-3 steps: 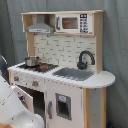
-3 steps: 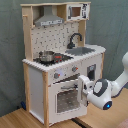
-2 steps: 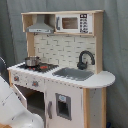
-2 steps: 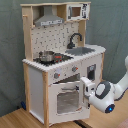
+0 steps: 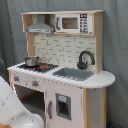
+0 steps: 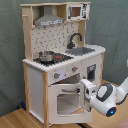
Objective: Play with the kitchen
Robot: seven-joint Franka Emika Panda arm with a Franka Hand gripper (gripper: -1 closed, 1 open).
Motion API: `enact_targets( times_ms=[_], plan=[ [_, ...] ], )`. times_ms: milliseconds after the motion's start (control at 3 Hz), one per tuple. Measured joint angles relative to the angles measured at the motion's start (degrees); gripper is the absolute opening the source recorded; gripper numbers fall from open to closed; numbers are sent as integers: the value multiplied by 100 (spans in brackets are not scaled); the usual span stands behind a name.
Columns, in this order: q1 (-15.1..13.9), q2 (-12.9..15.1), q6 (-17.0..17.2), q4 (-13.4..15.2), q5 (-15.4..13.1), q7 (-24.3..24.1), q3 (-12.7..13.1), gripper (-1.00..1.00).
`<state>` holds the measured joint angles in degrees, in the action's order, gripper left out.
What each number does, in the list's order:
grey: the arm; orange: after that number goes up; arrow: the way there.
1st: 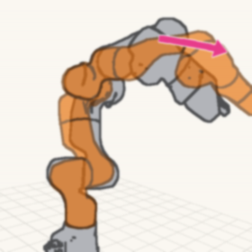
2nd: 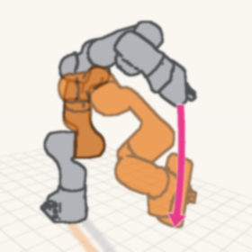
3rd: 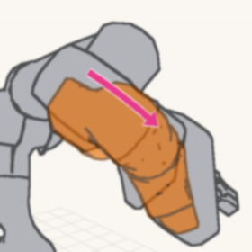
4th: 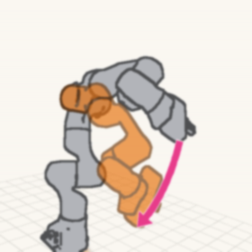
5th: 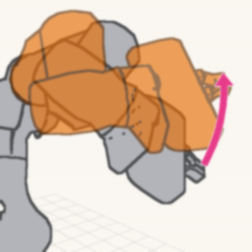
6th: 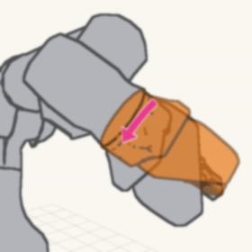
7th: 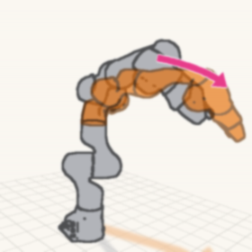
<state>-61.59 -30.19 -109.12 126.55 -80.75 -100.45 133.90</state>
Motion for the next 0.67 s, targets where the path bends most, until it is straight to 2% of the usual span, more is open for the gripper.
enact_targets(
  times_ms=[333,667],
  plan=[
    [-1,0,4,-2,0,15,-1,100],
    [-24,-1,26,-126,0,278,-5,100]
  ],
)
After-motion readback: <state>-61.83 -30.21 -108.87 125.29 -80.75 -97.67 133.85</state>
